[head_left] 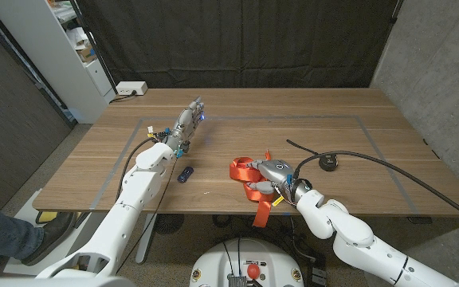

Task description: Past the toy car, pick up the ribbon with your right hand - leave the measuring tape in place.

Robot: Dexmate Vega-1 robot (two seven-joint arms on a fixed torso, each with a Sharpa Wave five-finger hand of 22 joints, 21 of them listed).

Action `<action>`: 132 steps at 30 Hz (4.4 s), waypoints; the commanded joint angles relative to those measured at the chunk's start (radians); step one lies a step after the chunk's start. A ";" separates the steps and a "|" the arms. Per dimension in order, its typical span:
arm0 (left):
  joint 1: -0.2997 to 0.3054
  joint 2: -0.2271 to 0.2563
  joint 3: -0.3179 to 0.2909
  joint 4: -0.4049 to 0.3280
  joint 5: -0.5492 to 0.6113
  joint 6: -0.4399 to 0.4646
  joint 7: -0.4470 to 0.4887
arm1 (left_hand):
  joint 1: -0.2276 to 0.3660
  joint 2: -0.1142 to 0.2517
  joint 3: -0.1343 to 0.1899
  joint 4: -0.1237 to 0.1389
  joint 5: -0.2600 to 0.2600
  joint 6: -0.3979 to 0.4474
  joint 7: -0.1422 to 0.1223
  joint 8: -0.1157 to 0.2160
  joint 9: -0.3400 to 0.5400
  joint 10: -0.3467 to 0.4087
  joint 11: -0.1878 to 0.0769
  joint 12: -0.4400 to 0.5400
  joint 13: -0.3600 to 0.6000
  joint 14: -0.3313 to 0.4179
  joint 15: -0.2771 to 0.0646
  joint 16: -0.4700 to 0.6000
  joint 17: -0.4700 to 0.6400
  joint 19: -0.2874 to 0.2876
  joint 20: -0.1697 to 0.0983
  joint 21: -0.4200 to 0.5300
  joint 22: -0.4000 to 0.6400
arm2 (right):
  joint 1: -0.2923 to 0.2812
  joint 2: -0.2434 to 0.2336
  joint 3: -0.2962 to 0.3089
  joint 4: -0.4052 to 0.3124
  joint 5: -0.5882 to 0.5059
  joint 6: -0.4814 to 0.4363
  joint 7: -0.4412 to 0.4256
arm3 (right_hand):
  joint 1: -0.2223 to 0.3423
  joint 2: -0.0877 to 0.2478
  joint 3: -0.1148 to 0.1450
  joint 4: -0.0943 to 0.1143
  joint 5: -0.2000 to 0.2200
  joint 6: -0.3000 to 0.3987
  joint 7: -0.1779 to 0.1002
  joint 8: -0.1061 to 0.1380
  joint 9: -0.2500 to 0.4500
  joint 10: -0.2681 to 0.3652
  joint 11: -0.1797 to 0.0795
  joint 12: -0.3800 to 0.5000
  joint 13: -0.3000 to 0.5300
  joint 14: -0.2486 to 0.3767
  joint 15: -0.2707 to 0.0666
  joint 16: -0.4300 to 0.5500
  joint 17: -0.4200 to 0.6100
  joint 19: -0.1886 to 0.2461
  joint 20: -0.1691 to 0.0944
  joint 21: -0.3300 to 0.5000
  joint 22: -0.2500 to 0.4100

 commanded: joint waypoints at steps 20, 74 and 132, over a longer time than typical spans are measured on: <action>-0.027 -0.015 -0.005 0.038 -0.001 -0.003 -0.011 | -0.001 0.011 -0.001 -0.009 -0.004 0.008 0.004 0.008 0.005 0.001 -0.005 0.004 0.002 -0.022 0.011 0.006 0.006 -0.089 0.014 0.006 0.003 | 0.047 0.020 -0.019 0.077 0.028 0.049 -0.085 | 0.109 0.032 -0.008 -0.016 -0.019 0.204 -0.035 0.051 0.006 0.172 -0.046 0.060 0.024 0.180 -0.104 0.100 0.090 0.207 -0.100 0.089 0.033; -0.010 -0.026 0.009 0.010 -0.001 0.009 -0.009 | -0.004 0.015 -0.003 -0.013 -0.004 0.015 0.007 0.007 0.006 0.004 -0.007 0.005 0.003 -0.018 0.010 0.007 0.006 -0.086 0.017 0.008 0.003 | 0.051 -0.001 -0.019 0.086 0.028 0.078 -0.161 | 0.539 0.117 0.008 -0.017 -0.183 0.469 -0.088 0.182 0.122 0.510 -0.111 0.201 0.136 0.463 -0.189 0.263 0.352 0.268 -0.179 0.402 0.218; -0.043 -0.026 0.008 0.040 -0.004 -0.003 -0.025 | -0.008 0.020 -0.004 -0.018 -0.005 0.019 0.008 0.006 0.006 0.007 -0.004 0.005 0.003 -0.017 0.009 0.006 0.006 -0.088 0.019 0.008 0.004 | 0.031 -0.001 0.085 -0.052 0.004 0.082 -0.135 | 0.581 0.125 -0.031 -0.004 -0.231 0.498 -0.069 0.189 0.137 0.550 -0.104 0.249 0.218 0.516 -0.184 0.307 0.488 0.245 -0.180 0.537 0.261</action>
